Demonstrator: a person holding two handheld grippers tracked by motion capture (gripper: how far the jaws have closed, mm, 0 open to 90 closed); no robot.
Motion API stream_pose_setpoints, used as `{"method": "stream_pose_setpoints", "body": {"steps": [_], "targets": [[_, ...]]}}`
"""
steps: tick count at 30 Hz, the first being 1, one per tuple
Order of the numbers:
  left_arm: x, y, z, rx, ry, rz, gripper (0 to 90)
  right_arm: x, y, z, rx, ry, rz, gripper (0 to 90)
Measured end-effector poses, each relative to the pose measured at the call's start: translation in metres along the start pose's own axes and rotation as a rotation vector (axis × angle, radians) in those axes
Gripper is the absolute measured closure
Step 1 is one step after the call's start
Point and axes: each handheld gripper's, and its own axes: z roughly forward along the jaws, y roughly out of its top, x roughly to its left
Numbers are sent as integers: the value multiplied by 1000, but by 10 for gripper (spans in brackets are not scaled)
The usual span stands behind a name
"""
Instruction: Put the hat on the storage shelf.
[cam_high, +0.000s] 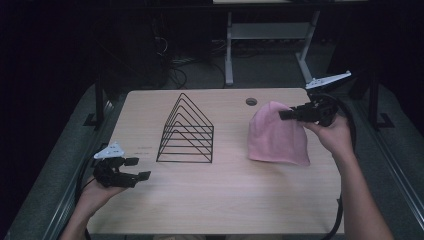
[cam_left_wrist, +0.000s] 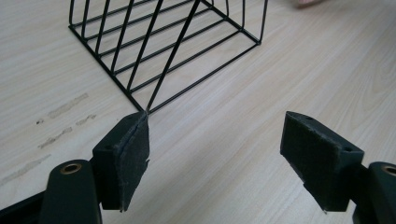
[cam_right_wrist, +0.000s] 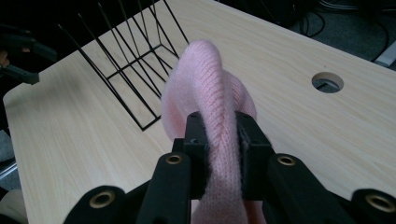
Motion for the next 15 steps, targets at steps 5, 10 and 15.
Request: {"method": "stream_pose_setpoints", "body": {"steps": [5, 10, 15], "targets": [[-1, 9, -2, -9, -24, 12, 241, 4, 8, -4, -14, 10, -14, 767], [-3, 18, -7, -17, -41, 20, 241, 11, 20, -7, -27, 18, -41, 767], [-5, 26, -14, -22, -46, 44, 242, 19, 28, -9, -34, 32, -63, 767]]}}
